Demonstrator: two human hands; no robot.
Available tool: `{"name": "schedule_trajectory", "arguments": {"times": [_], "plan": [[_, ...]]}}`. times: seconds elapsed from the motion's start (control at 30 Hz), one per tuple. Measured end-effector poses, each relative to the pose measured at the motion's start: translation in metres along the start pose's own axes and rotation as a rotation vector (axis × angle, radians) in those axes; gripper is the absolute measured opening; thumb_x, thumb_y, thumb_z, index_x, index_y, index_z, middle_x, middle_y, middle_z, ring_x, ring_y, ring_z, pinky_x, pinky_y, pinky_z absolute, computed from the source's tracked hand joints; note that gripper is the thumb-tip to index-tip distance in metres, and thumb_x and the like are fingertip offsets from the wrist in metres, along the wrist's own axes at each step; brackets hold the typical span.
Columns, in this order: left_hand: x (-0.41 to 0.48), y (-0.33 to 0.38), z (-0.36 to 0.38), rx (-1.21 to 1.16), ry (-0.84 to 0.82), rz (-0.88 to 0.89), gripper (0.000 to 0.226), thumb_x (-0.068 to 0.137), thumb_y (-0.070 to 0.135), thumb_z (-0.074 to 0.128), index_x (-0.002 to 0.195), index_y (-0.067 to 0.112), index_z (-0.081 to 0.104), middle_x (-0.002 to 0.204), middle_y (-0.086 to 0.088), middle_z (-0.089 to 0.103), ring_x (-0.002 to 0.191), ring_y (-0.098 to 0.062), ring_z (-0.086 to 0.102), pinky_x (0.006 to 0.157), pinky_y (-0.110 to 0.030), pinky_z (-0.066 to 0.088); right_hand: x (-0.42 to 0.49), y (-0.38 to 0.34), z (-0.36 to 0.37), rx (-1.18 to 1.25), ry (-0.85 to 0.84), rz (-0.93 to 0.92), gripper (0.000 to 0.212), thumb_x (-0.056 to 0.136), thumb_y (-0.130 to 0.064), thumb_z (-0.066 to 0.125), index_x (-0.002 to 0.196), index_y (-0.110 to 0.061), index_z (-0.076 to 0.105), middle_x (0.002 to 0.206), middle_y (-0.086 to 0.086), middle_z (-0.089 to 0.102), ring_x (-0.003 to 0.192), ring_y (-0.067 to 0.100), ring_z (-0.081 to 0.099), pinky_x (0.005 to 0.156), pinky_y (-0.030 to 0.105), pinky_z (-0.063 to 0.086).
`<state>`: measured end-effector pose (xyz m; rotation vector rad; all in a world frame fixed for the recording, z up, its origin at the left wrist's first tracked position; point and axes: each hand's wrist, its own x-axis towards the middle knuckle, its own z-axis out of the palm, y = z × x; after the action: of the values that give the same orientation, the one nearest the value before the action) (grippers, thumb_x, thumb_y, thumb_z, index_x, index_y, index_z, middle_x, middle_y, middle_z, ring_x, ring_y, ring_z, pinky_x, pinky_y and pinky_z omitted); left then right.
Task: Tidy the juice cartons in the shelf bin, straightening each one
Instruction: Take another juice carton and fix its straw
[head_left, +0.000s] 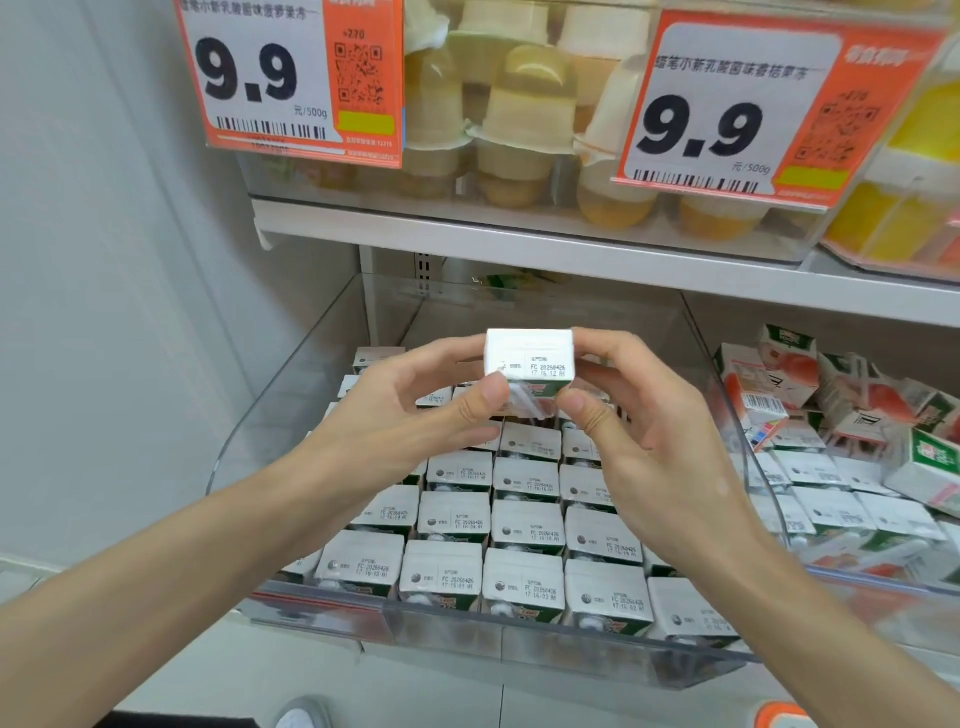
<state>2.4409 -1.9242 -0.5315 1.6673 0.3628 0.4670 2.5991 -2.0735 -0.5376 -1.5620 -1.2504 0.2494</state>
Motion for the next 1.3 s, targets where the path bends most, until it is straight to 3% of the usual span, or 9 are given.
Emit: {"name": "schedule_trajectory", "arguments": {"times": [0.2,0.37,0.5,0.6,0.73,0.87,0.97,1.23,1.3], "plan": [[-0.001,-0.001,-0.002,0.169,0.011,0.020,0.046,0.088,0.024,0.080,0.132,0.033,0.070,0.130,0.016,0.073,0.117,-0.009,0.073,0.103,-0.034,0.058,0.002,-0.002,0.001,0.042,-0.018,0.163,0.033,0.111,-0.017,0.052,0.133,-0.037,0.065,0.123,-0.024,0.072,0.120,-0.003,0.065,0.103,0.025,0.053],[0.000,-0.005,0.001,0.227,0.053,0.002,0.034,0.085,0.025,0.081,0.119,0.029,0.075,0.105,0.007,0.081,0.093,-0.015,0.080,0.087,-0.031,0.064,0.001,-0.002,0.002,0.266,-0.086,0.463,0.033,0.115,-0.029,0.041,0.131,-0.032,0.069,0.109,-0.006,0.081,0.104,0.024,0.076,0.095,0.035,0.061],[-0.001,-0.003,0.005,0.203,0.022,-0.037,0.040,0.089,0.029,0.077,0.127,0.037,0.068,0.109,0.011,0.079,0.094,-0.014,0.079,0.087,-0.034,0.063,0.004,-0.003,-0.003,0.388,-0.141,0.517,0.035,0.113,-0.030,0.042,0.141,-0.028,0.064,0.104,-0.009,0.081,0.091,0.010,0.077,0.088,0.032,0.060],[-0.002,0.001,0.008,0.149,-0.027,-0.055,0.038,0.093,0.037,0.072,0.130,0.039,0.067,0.118,0.015,0.077,0.103,-0.010,0.077,0.093,-0.031,0.062,0.004,-0.002,-0.008,0.240,-0.093,0.449,0.032,0.111,-0.030,0.049,0.138,-0.033,0.066,0.115,-0.009,0.079,0.105,0.010,0.075,0.098,0.037,0.059],[0.009,0.001,0.017,0.194,0.073,0.062,0.033,0.092,0.033,0.075,0.125,0.028,0.072,0.114,0.010,0.078,0.100,-0.012,0.078,0.092,-0.030,0.062,0.003,-0.004,-0.017,0.137,-0.088,0.330,0.031,0.109,-0.019,0.055,0.133,-0.033,0.067,0.123,-0.011,0.074,0.107,0.002,0.073,0.087,0.025,0.062],[0.027,0.001,0.027,0.307,0.083,0.159,0.038,0.086,0.028,0.082,0.123,0.023,0.073,0.109,0.014,0.079,0.105,-0.001,0.074,0.095,-0.021,0.058,0.007,-0.004,-0.039,-0.015,-0.163,0.194,0.054,0.101,-0.019,0.067,0.147,-0.042,0.051,0.133,-0.019,0.065,0.125,-0.008,0.060,0.109,0.018,0.050],[0.035,0.000,0.039,0.350,0.055,0.185,0.037,0.088,0.025,0.084,0.123,0.021,0.072,0.109,0.011,0.079,0.106,0.001,0.072,0.097,-0.022,0.058,0.007,-0.003,-0.047,-0.284,-0.159,0.082,0.054,0.100,-0.030,0.069,0.150,-0.045,0.052,0.137,-0.027,0.062,0.132,-0.007,0.055,0.113,0.027,0.049],[0.073,0.002,0.072,0.352,0.042,0.201,0.035,0.091,0.023,0.083,0.114,0.038,0.062,0.112,0.017,0.073,0.107,0.006,0.070,0.096,-0.017,0.057,-0.006,0.002,-0.082,-0.601,0.079,0.197,0.047,0.101,-0.014,0.066,0.143,-0.034,0.063,0.120,-0.011,0.070,0.114,0.013,0.062,0.096,0.021,0.040],[0.081,0.000,0.081,0.359,0.030,0.207,0.038,0.094,0.023,0.080,0.126,0.032,0.062,0.115,0.017,0.072,0.107,0.005,0.070,0.099,-0.019,0.057,-0.009,0.006,-0.087,-0.622,0.142,0.231,0.040,0.099,-0.009,0.064,0.133,-0.030,0.071,0.115,-0.009,0.073,0.111,0.016,0.064,0.095,0.025,0.042]]}}
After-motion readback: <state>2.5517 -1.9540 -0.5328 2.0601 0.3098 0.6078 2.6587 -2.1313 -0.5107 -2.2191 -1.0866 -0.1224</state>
